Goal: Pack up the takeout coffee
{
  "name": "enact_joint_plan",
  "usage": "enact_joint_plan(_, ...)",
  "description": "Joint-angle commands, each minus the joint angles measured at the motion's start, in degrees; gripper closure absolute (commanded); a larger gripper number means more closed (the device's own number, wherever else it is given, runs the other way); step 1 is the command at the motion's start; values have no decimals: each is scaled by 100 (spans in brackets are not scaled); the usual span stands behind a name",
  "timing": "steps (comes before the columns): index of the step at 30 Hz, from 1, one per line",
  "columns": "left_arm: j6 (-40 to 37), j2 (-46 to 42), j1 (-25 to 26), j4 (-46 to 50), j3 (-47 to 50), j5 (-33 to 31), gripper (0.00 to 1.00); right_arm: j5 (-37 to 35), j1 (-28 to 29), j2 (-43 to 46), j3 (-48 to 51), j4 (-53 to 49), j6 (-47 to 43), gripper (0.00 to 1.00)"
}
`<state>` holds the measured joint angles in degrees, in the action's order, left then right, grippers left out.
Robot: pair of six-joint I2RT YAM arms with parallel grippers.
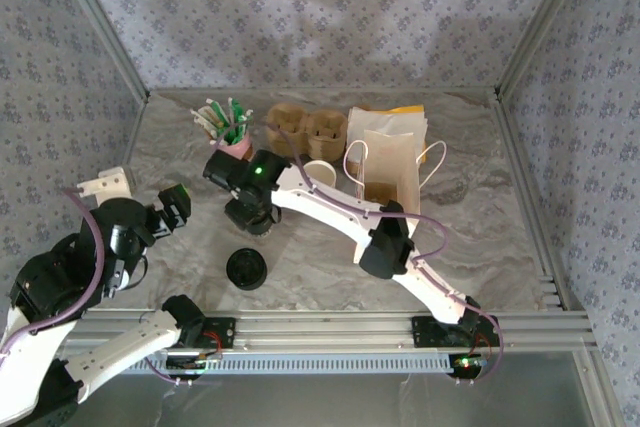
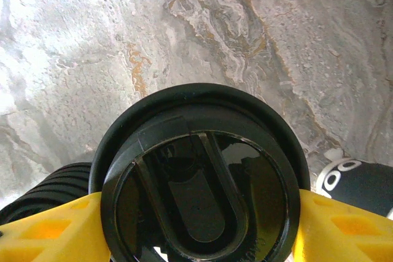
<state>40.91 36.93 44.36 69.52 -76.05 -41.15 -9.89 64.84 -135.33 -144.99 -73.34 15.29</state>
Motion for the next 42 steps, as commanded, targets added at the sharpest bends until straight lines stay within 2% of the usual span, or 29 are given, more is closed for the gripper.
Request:
enact_joint_plan(1, -144, 56, -14, -171, -140, 45, 0, -93, -41, 477, -27, -314, 177, 32)
enact_joint_plan(21, -372, 618, -15, -858, -171, 418, 0, -312, 55, 1946, -242, -1301, -2, 31)
enact_joint_plan(42, -451, 1420, -15, -1361, -318, 796, 0, -217, 380, 3024, -232, -2281, -22, 31)
